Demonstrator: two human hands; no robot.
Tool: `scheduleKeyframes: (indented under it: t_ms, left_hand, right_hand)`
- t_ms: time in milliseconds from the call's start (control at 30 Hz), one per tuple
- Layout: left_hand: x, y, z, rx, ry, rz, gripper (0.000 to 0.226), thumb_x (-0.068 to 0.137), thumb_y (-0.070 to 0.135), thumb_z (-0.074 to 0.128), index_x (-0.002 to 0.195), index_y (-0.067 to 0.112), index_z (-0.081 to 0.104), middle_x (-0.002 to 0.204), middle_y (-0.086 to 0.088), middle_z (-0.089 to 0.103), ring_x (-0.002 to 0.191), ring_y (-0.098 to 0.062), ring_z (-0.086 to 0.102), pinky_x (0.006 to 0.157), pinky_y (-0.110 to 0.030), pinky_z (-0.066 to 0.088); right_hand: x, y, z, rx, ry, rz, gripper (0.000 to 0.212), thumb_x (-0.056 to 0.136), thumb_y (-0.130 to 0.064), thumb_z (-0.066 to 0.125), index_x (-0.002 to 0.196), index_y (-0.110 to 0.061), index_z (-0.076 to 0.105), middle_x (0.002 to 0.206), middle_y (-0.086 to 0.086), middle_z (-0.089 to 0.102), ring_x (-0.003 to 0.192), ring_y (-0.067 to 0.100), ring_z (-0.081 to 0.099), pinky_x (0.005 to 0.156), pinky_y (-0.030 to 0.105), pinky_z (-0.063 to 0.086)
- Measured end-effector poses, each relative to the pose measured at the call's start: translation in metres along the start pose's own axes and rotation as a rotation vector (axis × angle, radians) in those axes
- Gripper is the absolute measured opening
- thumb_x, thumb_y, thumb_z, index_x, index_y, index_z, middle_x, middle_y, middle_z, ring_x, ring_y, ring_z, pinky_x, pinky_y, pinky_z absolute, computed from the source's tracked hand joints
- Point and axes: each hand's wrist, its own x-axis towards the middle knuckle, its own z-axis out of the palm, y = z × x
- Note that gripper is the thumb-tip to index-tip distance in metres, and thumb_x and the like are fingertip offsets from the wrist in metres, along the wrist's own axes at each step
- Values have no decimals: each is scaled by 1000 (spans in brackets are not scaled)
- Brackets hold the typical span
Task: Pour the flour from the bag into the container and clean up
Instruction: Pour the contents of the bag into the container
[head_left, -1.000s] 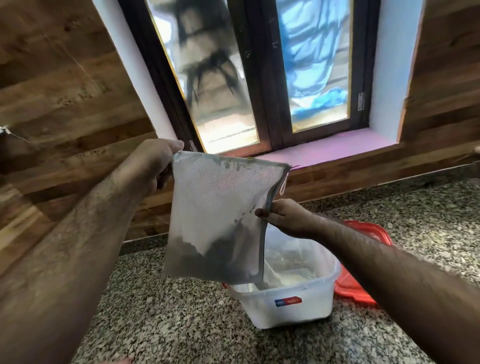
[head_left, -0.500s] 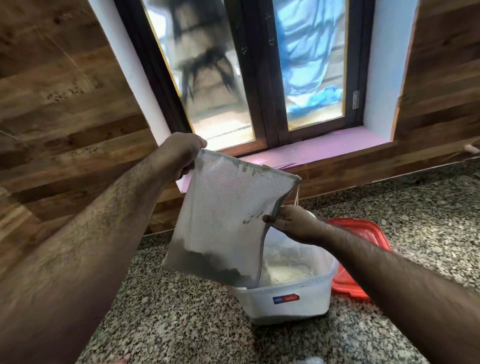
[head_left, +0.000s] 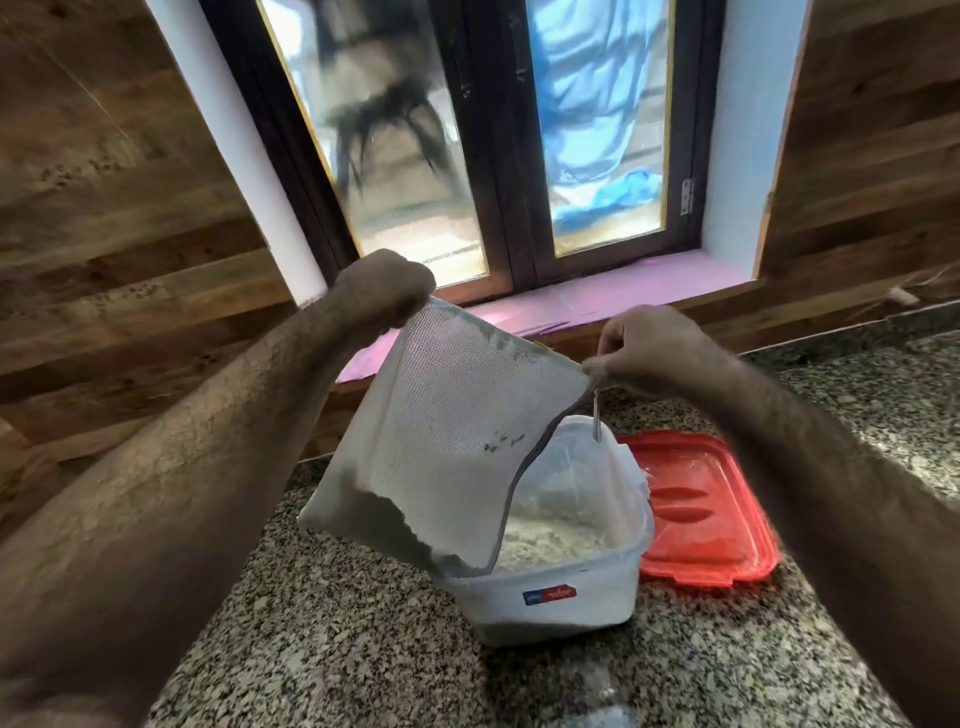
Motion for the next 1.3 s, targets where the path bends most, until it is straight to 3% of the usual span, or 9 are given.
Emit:
scheduleKeyframes:
  t_ms: [233, 433, 567, 667, 767, 867, 1100, 1233, 1300]
  left_hand:
    - [-9, 23, 11, 348, -86, 179, 30, 104, 27, 55, 78, 12, 57, 73, -2, 53, 62, -16, 48, 61, -38, 45]
    - [-10, 31, 41, 436, -63, 275, 28, 101, 16, 50, 76, 6, 57, 78, -7, 57, 67, -16, 51, 59, -30, 41]
    - [-3, 27, 50, 404, -63, 267, 28, 101, 20, 50, 78, 7, 59, 83, -9, 61, 69, -15, 51, 61, -30, 44]
    - [2, 16, 53, 312, -23, 240, 53, 102, 53, 51, 105, 3, 69, 106, -13, 70, 90, -24, 65, 84, -36, 58]
    - [-2, -3, 43, 314, 7, 233, 94, 95, 80, 29, 129, 2, 69, 128, -19, 72, 110, -37, 69, 100, -42, 54]
    - [-7, -36, 36, 349, 1, 269, 96, 101, 76, 10, 132, 4, 66, 115, -20, 73, 96, -34, 67, 94, -39, 49]
    - [-24, -182, 42, 56, 140, -112, 82, 91, 90, 28, 82, 16, 62, 88, -12, 73, 85, -31, 68, 75, -41, 47]
    - [-40, -241, 56, -289, 199, -357, 91, 79, 97, 43, 110, 16, 69, 113, -6, 71, 106, -32, 65, 98, -47, 53]
    - [-46, -259, 66, -567, 187, -426, 90, 80, 94, 50, 116, 13, 70, 114, -9, 73, 98, -29, 66, 84, -41, 53]
  right_hand:
    - [7, -30, 8, 216, -106, -280, 55, 96, -30, 80, 146, -16, 62, 131, 1, 70, 108, 12, 63, 81, 17, 46]
    - [24, -38, 41, 306, -9, -232, 25, 88, -29, 88, 106, -12, 82, 81, -13, 71, 72, -7, 64, 62, 6, 43]
    - [25, -36, 61, 378, 101, -207, 18, 91, -22, 85, 106, -12, 83, 81, -13, 72, 76, -9, 66, 69, 11, 48]
    - [26, -31, 67, 412, 172, -184, 17, 94, -23, 83, 107, -12, 84, 86, -9, 75, 79, -4, 68, 72, 17, 51]
    - [31, -19, 73, 442, 198, -139, 15, 93, -26, 83, 104, -16, 85, 90, -8, 79, 77, -4, 69, 69, 14, 52]
    - [33, -9, 77, 489, 228, -104, 9, 90, -27, 86, 96, -21, 87, 82, -11, 79, 66, -5, 66, 64, 15, 50]
    - [30, 16, 91, 696, 162, -52, 7, 90, -21, 86, 90, -27, 84, 88, -7, 82, 82, 13, 76, 80, 34, 63]
    - [20, 34, 106, 858, 84, 18, 8, 91, -13, 85, 90, -21, 85, 92, 2, 83, 84, 19, 77, 84, 39, 64]
    - [14, 40, 107, 922, 77, 36, 7, 91, -11, 85, 92, -18, 85, 91, 5, 83, 82, 19, 76, 80, 36, 64]
